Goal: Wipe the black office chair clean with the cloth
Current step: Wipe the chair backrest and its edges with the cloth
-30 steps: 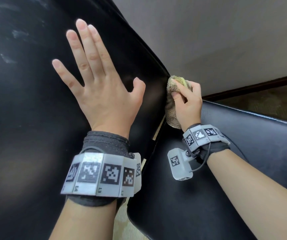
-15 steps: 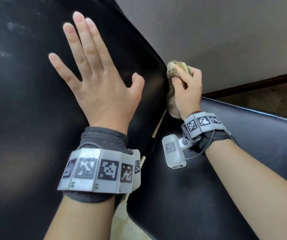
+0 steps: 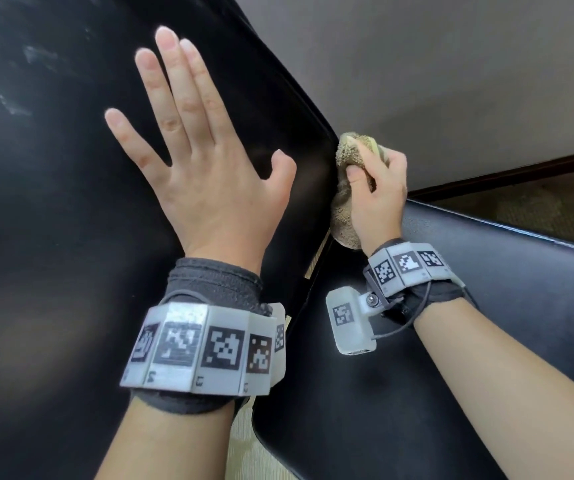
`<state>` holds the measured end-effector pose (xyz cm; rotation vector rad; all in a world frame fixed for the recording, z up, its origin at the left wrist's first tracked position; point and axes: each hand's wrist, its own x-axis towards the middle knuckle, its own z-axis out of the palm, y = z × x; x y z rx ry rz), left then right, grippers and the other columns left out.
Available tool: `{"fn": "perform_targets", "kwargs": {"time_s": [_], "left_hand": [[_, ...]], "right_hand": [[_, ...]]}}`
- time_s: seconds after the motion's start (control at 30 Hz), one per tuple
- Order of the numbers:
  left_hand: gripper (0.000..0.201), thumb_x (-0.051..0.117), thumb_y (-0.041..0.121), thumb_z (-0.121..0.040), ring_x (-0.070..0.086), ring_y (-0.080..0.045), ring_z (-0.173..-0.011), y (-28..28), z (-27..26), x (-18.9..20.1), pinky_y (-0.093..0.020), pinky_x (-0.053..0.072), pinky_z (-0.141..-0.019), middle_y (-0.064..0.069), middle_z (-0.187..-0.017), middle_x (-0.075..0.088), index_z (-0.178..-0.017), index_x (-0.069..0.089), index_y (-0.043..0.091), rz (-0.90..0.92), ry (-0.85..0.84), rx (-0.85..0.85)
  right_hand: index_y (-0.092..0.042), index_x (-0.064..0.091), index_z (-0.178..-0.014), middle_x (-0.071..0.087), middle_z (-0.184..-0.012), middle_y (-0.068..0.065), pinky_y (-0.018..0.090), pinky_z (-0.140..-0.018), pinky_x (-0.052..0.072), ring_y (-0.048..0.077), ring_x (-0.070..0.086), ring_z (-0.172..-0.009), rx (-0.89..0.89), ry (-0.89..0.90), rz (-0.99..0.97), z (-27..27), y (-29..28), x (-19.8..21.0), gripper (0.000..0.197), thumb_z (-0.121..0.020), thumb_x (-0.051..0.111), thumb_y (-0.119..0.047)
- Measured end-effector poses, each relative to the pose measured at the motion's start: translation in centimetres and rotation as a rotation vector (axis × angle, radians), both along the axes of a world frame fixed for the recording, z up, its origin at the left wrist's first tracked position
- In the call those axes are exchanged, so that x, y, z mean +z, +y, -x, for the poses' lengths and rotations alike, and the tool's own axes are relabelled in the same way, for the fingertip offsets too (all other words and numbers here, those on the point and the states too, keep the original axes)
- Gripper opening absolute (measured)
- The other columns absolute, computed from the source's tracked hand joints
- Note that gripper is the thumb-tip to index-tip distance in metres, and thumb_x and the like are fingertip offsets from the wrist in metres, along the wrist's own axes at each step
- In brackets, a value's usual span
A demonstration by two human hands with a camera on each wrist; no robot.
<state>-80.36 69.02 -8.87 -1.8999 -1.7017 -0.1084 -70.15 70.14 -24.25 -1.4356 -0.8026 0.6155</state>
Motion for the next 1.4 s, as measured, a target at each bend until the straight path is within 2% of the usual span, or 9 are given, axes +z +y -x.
{"fn": "perform_targets", "kwargs": {"time_s": [0.1,0.17,0.27,0.4,0.6,0.77,1.07,1.23,1.4], "left_hand": [[0.095,0.046,0.051,-0.082,0.002,-0.031,-0.144,-0.1,0.0,0.0,-0.056,-0.002,-0.110,-0.015,-0.157,0.002,-0.148,0.000,0.000,-0.001,0.000,0.004],[0.095,0.046,0.051,-0.081,0.003,-0.030,-0.144,-0.1,-0.1,-0.1,-0.055,-0.002,-0.110,-0.014,-0.157,0.004,-0.147,0.001,0.000,-0.013,0.011,-0.004],[0.094,0.050,0.047,-0.080,0.006,-0.030,-0.144,-0.3,0.0,-0.3,-0.051,-0.002,-0.111,-0.014,-0.157,0.008,-0.147,0.004,0.000,-0.045,0.027,-0.025],[0.083,0.049,0.041,-0.078,0.009,-0.029,-0.139,-0.5,0.1,0.5,-0.047,0.010,-0.112,-0.015,-0.154,0.020,-0.144,0.022,-0.002,-0.110,0.005,-0.077],[0.068,0.051,0.028,-0.071,0.026,-0.025,-0.125,-0.9,2.2,4.4,-0.036,0.028,-0.094,-0.015,-0.141,0.042,-0.133,0.042,0.000,-0.142,-0.125,-0.217],[0.056,0.051,0.025,-0.074,0.032,-0.025,-0.115,-2.1,5.2,8.0,-0.040,0.041,-0.085,-0.017,-0.135,0.047,-0.125,0.049,0.002,-0.200,-0.219,-0.233],[0.052,0.051,0.024,-0.072,0.028,-0.027,-0.114,-4.6,10.0,13.6,-0.041,0.024,-0.089,-0.020,-0.133,0.047,-0.120,0.050,0.002,-0.256,-0.224,-0.089],[0.058,0.051,0.025,-0.074,0.021,-0.027,-0.127,-6.2,13.1,15.7,-0.046,0.011,-0.105,-0.019,-0.138,0.042,-0.128,0.043,0.004,-0.286,-0.181,0.023],[0.071,0.050,0.027,-0.077,0.016,-0.035,-0.137,-7.3,16.6,18.6,-0.060,0.007,-0.109,-0.022,-0.149,0.027,-0.140,0.029,0.004,-0.242,-0.205,0.148]], "right_hand": [[0.000,0.060,-0.119,0.047,-0.112,0.023,-0.009,-0.081,0.020,0.011,0.043,-0.098,0.044,0.022,0.112,-0.4,0.6,0.1,0.031,-0.089,0.054,-0.002],[0.000,0.059,-0.120,0.046,-0.115,0.022,-0.011,-0.078,0.017,0.014,0.043,-0.102,0.090,0.028,0.181,-1.4,0.5,-0.1,0.031,-0.090,0.054,-0.003],[-0.002,0.060,-0.120,0.039,-0.108,0.008,-0.011,-0.078,0.019,0.009,0.039,-0.101,0.107,0.013,0.166,-2.4,0.1,0.9,0.030,-0.090,0.054,-0.003],[-0.007,0.062,-0.118,0.038,-0.108,0.004,-0.009,-0.080,0.022,0.007,0.042,-0.099,0.143,-0.004,0.090,-2.5,0.3,4.2,0.030,-0.090,0.055,-0.003],[-0.013,0.066,-0.113,0.040,-0.107,0.003,-0.004,-0.085,0.029,-0.013,0.041,-0.094,0.146,-0.077,-0.109,-0.9,-0.1,9.2,0.031,-0.088,0.056,0.000],[-0.014,0.066,-0.113,0.038,-0.107,0.003,-0.003,-0.086,0.030,-0.021,0.042,-0.093,0.130,-0.045,-0.119,-0.2,-0.4,11.7,0.029,-0.088,0.056,-0.001],[-0.030,0.054,-0.116,0.042,-0.105,0.000,0.001,-0.092,0.031,-0.006,0.044,-0.098,0.215,-0.173,-0.335,2.4,0.8,22.2,0.033,-0.088,0.056,-0.012],[-0.024,0.057,-0.127,0.040,-0.116,0.004,0.008,-0.096,0.022,0.023,0.043,-0.114,0.321,-0.244,-0.150,5.5,2.2,22.3,0.037,-0.091,0.053,-0.017],[-0.024,0.055,-0.128,0.044,-0.125,0.013,0.008,-0.090,0.017,0.029,0.040,-0.113,0.183,-0.246,-0.091,7.4,1.9,22.9,0.038,-0.092,0.049,-0.014]]}}
